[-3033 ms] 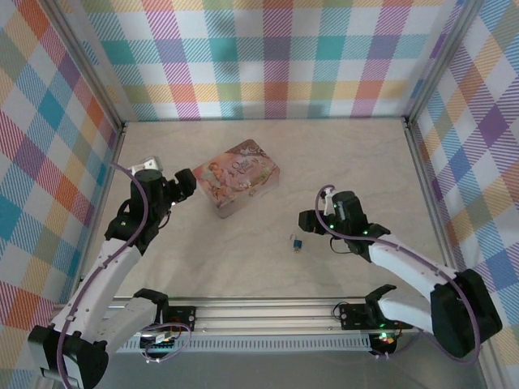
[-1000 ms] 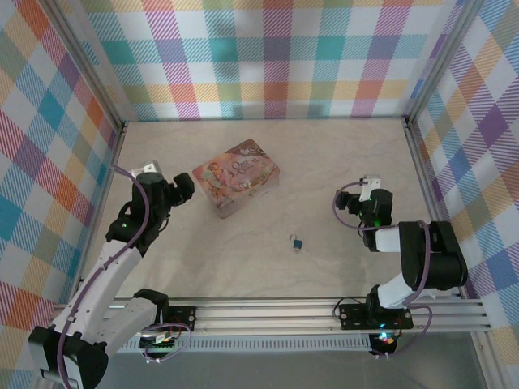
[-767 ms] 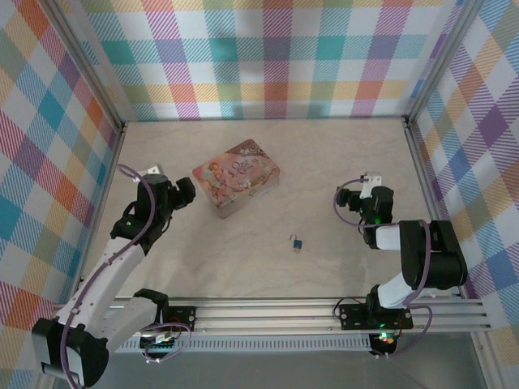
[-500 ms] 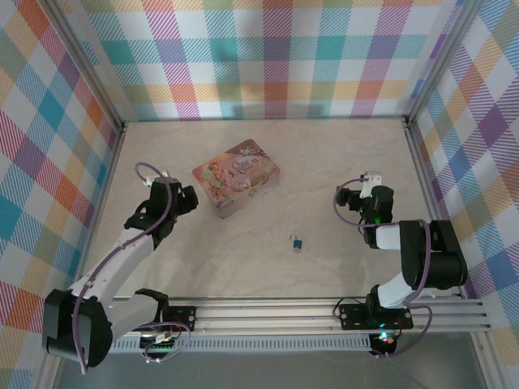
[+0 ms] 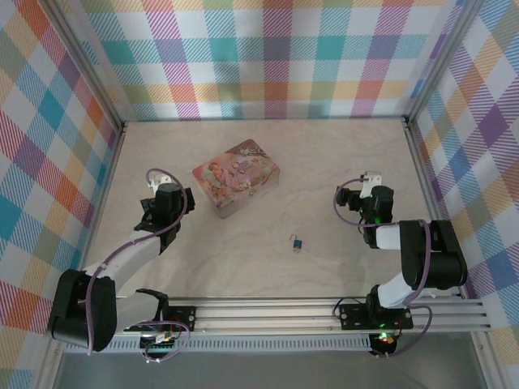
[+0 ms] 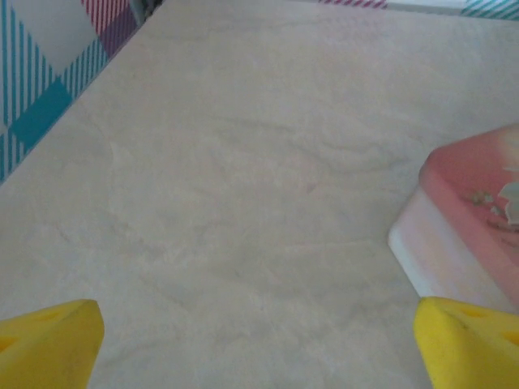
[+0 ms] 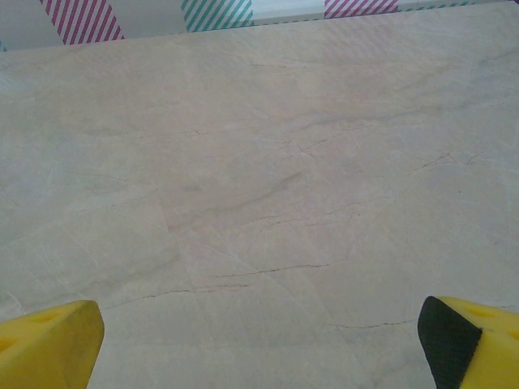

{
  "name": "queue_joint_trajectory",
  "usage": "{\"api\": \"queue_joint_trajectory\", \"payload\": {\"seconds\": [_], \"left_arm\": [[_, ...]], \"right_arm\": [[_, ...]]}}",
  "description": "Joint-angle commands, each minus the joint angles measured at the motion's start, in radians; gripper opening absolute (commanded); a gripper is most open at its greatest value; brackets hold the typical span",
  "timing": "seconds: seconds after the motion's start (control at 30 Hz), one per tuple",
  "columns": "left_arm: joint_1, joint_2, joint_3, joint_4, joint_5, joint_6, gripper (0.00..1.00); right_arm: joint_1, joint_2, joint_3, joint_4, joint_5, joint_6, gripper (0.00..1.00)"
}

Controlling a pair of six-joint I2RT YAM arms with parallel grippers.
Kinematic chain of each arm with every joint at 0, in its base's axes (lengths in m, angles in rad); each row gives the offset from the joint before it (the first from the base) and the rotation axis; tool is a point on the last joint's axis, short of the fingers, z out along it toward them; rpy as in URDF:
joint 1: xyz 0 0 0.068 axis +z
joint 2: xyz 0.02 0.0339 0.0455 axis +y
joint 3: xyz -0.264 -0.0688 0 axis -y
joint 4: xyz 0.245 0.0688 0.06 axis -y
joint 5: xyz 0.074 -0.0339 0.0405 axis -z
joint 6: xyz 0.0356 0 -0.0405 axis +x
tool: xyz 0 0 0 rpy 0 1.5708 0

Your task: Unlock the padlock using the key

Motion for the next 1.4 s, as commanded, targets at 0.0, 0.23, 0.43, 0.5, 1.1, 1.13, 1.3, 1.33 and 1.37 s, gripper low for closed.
{"api": "queue_joint_trajectory", "payload": {"seconds": [0.0,0.23,0.43,0.5,1.1,1.13,1.3,1.33,1.37], "left_arm": [[0.019,0.068,-0.044,0.234,-0.006,0.11,0.97],[0.024,0.242,-0.088,0.499,0.054,0.171,0.97],[0.063,0.283,-0.129,0.601,0.16,0.162,0.97],[0.088,0.288,-0.14,0.611,0.194,0.137,0.98],[0.134,0.337,-0.126,0.622,0.234,0.1,1.0],[0.133,0.337,-0.126,0.622,0.235,0.099,1.0],[0.134,0.338,-0.125,0.622,0.234,0.1,1.0],[0.133,0.337,-0.126,0.622,0.235,0.1,1.0],[0.134,0.338,-0.126,0.622,0.234,0.1,1.0]], "right_arm": [[-0.006,0.0,0.016,0.012,-0.014,-0.01,1.0],[-0.006,0.0,0.016,0.011,-0.013,-0.009,1.0],[-0.006,0.0,0.015,0.011,-0.013,-0.01,1.0],[-0.006,0.0,0.016,0.01,-0.014,-0.01,1.0],[-0.001,0.0,0.017,0.007,-0.009,-0.017,1.0],[0.0,0.0,0.017,0.009,-0.01,-0.019,1.0],[-0.001,0.002,0.021,0.002,-0.011,-0.017,1.0],[0.0,0.002,0.022,0.003,-0.011,-0.017,1.0],[0.0,0.002,0.021,0.003,-0.011,-0.018,1.0]]}}
